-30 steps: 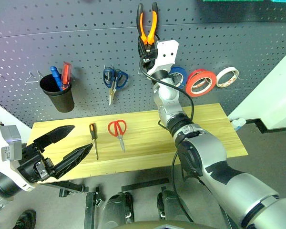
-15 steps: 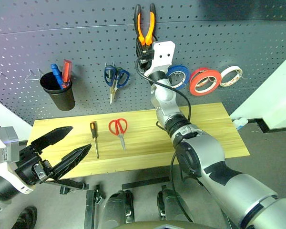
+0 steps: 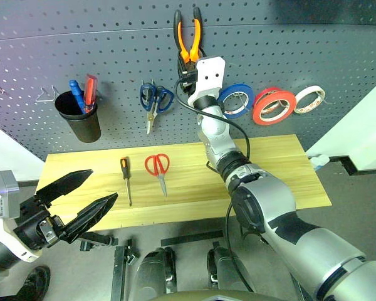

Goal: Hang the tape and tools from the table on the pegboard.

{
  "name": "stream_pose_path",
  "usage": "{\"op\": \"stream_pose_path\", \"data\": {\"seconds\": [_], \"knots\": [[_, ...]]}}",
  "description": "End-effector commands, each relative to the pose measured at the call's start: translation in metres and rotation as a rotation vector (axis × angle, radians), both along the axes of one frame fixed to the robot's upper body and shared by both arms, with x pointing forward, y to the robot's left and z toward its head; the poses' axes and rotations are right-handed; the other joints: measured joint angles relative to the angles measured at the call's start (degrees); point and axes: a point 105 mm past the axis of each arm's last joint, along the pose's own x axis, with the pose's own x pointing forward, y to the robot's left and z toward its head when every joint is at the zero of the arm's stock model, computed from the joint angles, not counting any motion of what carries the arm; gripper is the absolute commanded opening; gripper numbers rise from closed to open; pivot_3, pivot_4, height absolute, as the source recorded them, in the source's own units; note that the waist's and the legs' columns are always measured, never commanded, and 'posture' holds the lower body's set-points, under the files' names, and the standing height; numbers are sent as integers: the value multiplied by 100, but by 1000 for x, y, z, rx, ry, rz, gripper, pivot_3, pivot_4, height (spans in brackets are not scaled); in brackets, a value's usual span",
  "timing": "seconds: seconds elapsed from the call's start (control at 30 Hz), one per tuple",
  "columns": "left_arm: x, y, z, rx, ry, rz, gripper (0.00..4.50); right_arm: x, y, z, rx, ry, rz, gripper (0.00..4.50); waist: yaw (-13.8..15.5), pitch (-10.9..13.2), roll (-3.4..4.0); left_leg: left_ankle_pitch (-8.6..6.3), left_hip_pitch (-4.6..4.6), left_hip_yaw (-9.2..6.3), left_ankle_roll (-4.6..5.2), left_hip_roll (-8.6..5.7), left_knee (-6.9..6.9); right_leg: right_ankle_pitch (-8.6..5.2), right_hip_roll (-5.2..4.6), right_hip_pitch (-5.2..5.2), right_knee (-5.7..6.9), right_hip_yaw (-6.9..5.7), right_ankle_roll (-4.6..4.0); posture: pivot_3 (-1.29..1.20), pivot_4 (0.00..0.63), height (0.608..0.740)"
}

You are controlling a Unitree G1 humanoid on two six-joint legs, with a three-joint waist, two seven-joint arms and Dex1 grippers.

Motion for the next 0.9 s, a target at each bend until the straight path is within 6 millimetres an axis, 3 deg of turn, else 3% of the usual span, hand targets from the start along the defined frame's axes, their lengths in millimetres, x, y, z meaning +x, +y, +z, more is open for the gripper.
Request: {"op": "stream_pose_path", "data": {"seconds": [0.03,0.23,0.9], "knots": [[-2,-3,7,16,-28,-15,4500,-6,3,30,4,-104,1,2069,0,13,-1,0,0,0,0,0,0,0,0,0,0,0,0,162,193,740],[-3,-3,8,18,-18,-19,4500,-1,-6,20,-22,-72,-39,2069,-1,56,-5,0,0,0,-1,0,0,0,0,0,-1,-1,0,165,201,740],[-5,-3,9,15,1,-15,4500,3,-6,-21,-145,5,-95,2069,2,126,-2,2,0,-1,-3,0,0,-1,0,0,-2,-2,-2,175,214,740]]}}
